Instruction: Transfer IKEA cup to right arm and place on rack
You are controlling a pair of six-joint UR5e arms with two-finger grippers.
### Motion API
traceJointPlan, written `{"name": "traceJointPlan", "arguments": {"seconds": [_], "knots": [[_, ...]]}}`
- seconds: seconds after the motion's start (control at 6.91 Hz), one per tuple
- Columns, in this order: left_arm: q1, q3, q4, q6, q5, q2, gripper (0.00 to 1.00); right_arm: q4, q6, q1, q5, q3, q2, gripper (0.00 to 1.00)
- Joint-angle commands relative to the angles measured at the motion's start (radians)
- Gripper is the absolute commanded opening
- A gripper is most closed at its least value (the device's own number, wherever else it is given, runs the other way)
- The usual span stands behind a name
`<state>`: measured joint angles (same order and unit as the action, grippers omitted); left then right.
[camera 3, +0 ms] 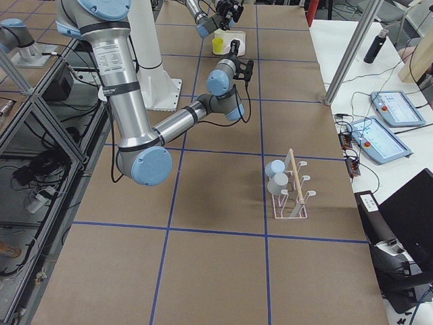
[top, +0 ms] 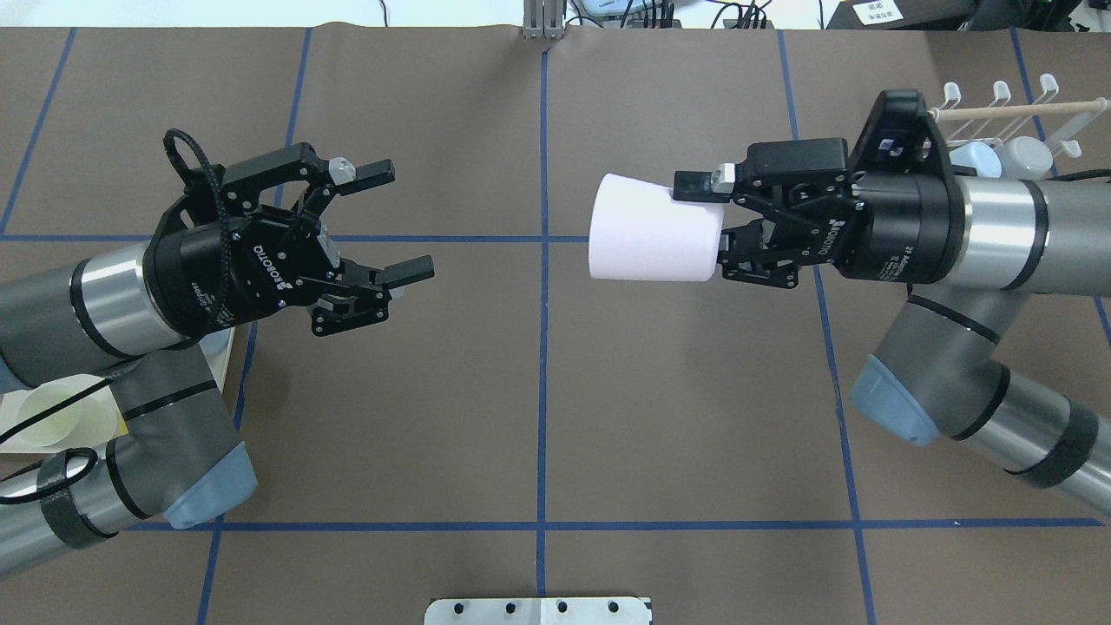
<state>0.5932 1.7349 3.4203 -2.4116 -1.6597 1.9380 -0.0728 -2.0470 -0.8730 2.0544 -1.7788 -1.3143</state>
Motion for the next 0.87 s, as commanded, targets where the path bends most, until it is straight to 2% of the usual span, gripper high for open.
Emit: {"name": "traceJointPlan", "arguments": {"seconds": [0.0,0.14,0.29,0.72], "knots": [[-0.003,-0.012,-0.006,0.002,0.001,-0.001,0.91,0.211,0.193,-0.183,0.146,0.030,-0.034,0.10],[-0.003,-0.018,-0.006,0.002,0.001,-0.001,0.91,0.299,0.328,-0.255,0.211,0.041,-0.055,0.10],[-0.004,-0.024,-0.006,0.002,0.003,0.005,0.91,0.392,0.475,-0.308,0.233,0.045,-0.080,0.10],[-0.006,-0.043,-0.006,0.002,0.004,0.010,0.91,0.736,1.001,-0.467,0.234,0.131,-0.083,0.06]]}}
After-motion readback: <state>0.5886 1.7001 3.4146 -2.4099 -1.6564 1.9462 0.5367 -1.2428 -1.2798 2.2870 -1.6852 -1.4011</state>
